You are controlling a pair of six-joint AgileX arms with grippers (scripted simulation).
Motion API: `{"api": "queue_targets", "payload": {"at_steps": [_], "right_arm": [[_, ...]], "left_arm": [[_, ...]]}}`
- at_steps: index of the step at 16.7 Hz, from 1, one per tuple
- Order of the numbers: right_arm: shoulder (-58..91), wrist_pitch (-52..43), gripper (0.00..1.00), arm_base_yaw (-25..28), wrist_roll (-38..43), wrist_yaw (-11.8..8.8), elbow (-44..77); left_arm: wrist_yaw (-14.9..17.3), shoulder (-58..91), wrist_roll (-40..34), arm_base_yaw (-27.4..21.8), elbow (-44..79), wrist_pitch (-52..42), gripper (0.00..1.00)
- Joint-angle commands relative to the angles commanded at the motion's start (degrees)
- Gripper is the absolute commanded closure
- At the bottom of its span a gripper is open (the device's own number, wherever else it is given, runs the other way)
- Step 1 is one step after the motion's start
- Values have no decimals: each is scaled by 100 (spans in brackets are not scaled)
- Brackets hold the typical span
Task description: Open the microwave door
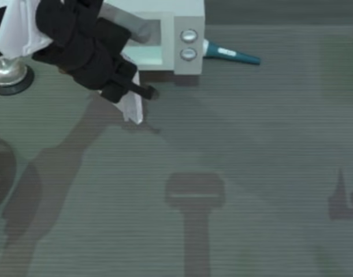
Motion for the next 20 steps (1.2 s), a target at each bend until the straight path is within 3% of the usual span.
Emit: {"api": "queue_targets", "payload": {"at_steps": [20], "right_arm": [[0,0,0,0,0,0,0]], "left_arm": [[41,-55,70,26,-9,25,100]]}}
